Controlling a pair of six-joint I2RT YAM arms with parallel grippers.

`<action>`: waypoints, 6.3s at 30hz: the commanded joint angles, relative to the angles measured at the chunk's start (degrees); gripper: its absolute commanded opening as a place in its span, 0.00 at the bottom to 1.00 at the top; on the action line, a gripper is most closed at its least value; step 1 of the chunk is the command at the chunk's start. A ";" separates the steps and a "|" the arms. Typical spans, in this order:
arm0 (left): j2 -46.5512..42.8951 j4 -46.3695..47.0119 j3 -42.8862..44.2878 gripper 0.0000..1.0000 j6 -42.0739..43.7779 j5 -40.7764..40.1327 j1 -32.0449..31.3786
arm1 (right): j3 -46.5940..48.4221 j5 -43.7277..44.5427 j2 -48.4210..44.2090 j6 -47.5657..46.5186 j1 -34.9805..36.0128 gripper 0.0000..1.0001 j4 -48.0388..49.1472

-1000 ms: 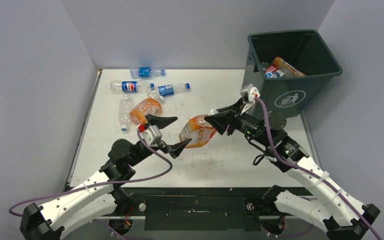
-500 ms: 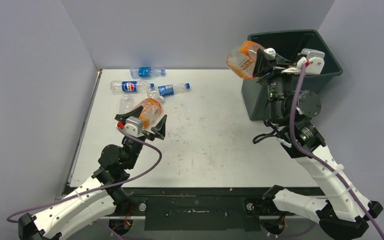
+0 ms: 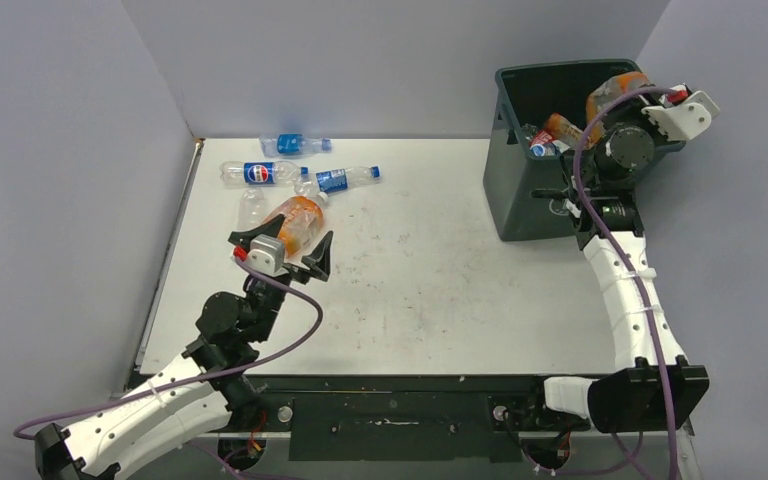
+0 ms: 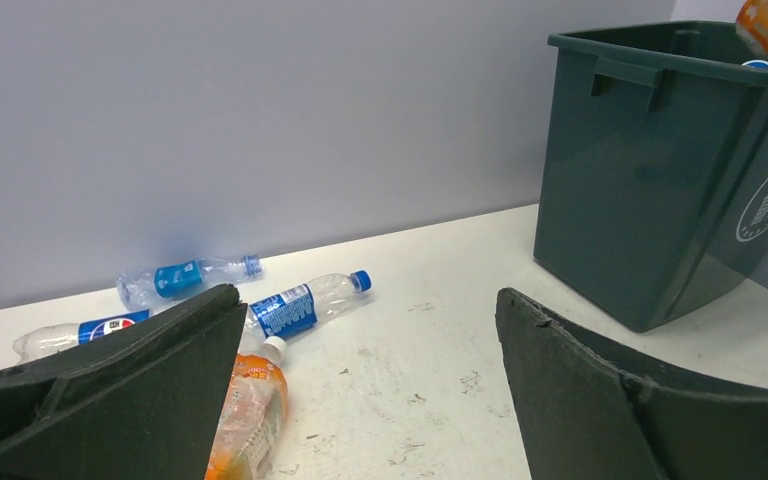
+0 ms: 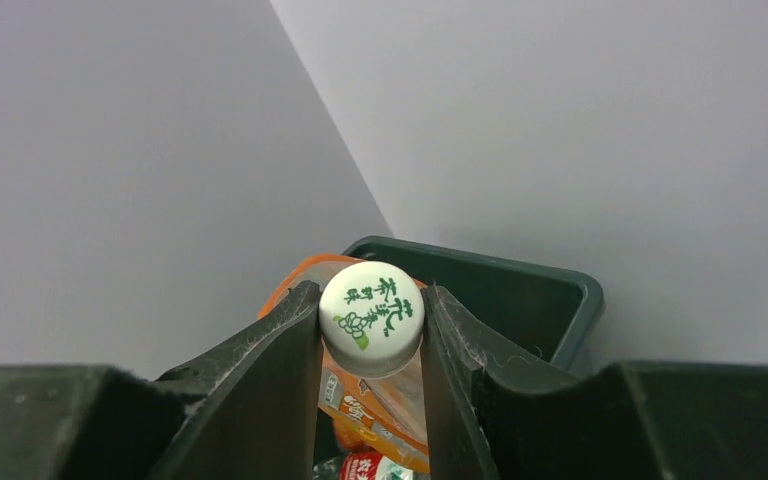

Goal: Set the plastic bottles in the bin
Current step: Place the plastic bottle in the trash bin, then pick up the plastic bottle at the center of the board.

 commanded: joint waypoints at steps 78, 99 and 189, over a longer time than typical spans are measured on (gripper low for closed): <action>24.13 -31.51 19.72 0.96 -13.10 -8.15 15.28 | -36.43 -33.91 -10.72 21.42 36.40 0.82 6.84; 68.67 -53.43 49.21 0.96 -7.50 -5.65 22.85 | -54.34 -37.98 -14.31 26.96 37.65 0.81 12.10; 57.83 -18.58 13.99 0.44 -50.85 32.00 37.63 | -14.40 -65.60 54.68 48.65 35.46 0.90 26.85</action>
